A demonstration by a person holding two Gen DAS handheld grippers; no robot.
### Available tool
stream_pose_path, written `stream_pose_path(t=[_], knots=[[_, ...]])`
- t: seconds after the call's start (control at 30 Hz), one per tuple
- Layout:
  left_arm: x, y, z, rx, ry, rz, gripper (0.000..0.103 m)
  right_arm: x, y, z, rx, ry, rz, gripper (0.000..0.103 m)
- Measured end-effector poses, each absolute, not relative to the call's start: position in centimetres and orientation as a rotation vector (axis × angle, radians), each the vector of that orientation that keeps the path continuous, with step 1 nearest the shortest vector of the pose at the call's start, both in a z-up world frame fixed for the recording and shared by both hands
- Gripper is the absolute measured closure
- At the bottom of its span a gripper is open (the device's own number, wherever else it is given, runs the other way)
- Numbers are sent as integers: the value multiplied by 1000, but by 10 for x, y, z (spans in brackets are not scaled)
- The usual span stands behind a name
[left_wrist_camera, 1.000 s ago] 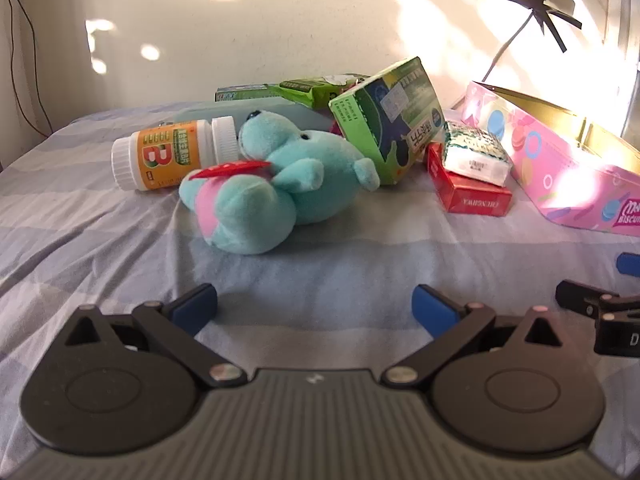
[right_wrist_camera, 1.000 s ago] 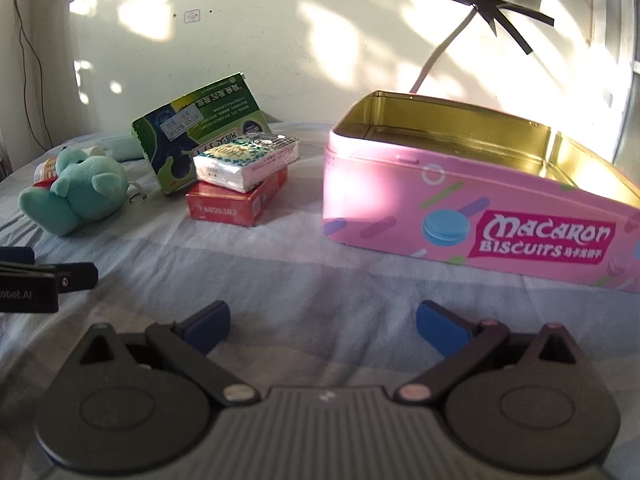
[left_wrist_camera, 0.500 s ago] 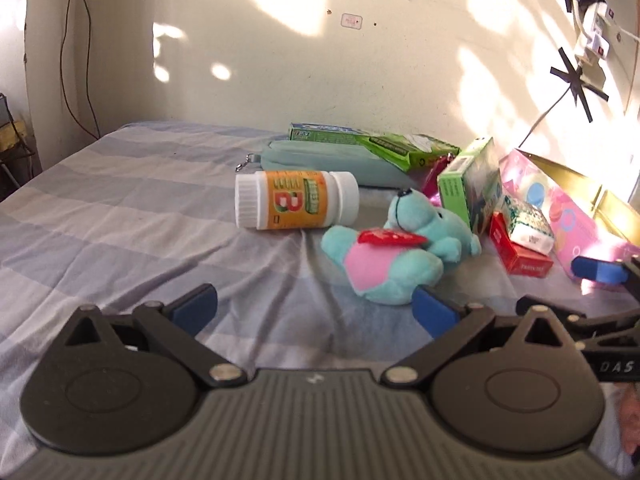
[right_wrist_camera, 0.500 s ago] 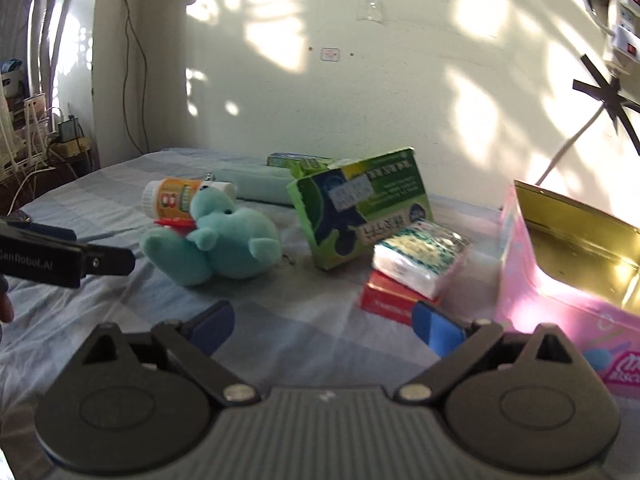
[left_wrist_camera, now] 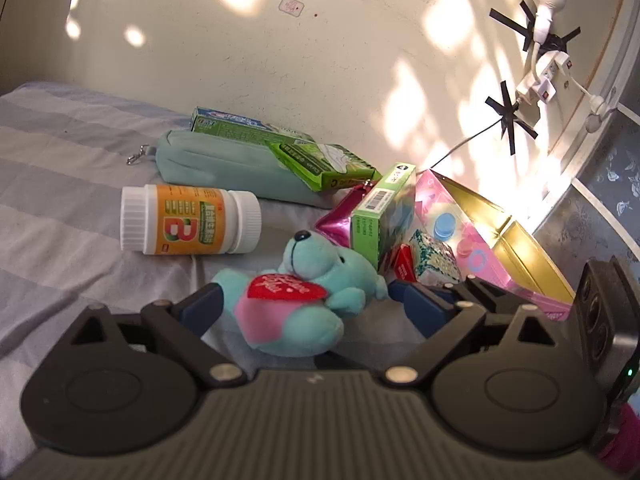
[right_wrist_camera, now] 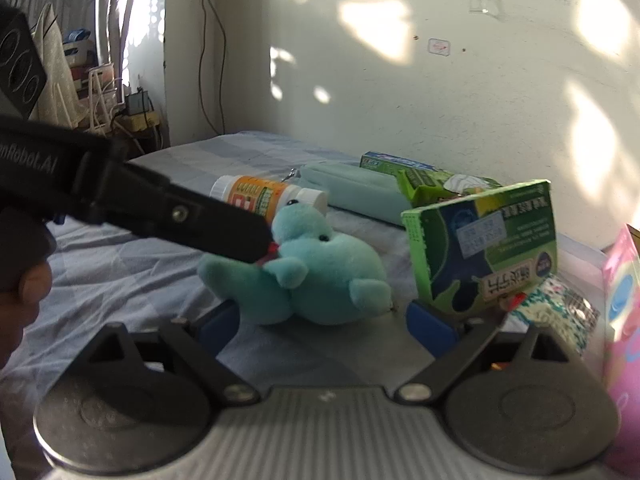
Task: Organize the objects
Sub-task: 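Close the left gripper on the teal teddy bear and lift it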
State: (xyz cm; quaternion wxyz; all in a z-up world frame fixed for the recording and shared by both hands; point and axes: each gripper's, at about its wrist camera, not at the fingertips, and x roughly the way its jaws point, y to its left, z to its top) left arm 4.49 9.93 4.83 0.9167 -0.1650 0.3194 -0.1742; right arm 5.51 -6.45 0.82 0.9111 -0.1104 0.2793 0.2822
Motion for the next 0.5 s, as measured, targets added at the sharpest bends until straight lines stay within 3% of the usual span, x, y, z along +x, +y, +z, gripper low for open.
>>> stream_pose_path(t=[0.1, 0.2, 0.5], knots=[[53, 96, 41, -353, 693, -372, 30, 63, -56, 3, -255, 573, 635, 9], [52, 96, 36, -325, 699, -350, 39, 66, -50, -1, -274, 553, 662, 8], [31, 74, 52, -245, 680, -366, 40, 26, -46, 7, -292, 426, 619, 13]])
